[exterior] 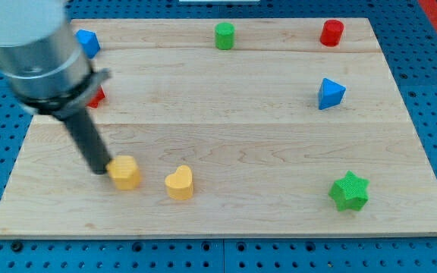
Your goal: Move the green star parallel to the yellow heart
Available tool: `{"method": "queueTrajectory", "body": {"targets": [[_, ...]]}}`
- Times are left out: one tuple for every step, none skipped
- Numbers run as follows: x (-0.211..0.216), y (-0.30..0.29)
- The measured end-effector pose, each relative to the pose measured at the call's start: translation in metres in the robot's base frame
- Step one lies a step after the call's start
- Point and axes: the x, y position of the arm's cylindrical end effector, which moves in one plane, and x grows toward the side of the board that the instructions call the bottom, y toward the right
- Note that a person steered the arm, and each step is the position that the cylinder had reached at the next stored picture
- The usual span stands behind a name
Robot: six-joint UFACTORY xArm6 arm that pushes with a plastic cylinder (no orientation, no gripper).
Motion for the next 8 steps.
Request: {"method": "queueTrajectory", "body": {"targets": [[0.013, 0.035], [0.001, 0.027], [-0.04, 0.045], [-0.044, 0.121], [-0.044, 0.212], [-0.026, 0.28], [-0.012, 0.353], [0.027, 0.384]]}}
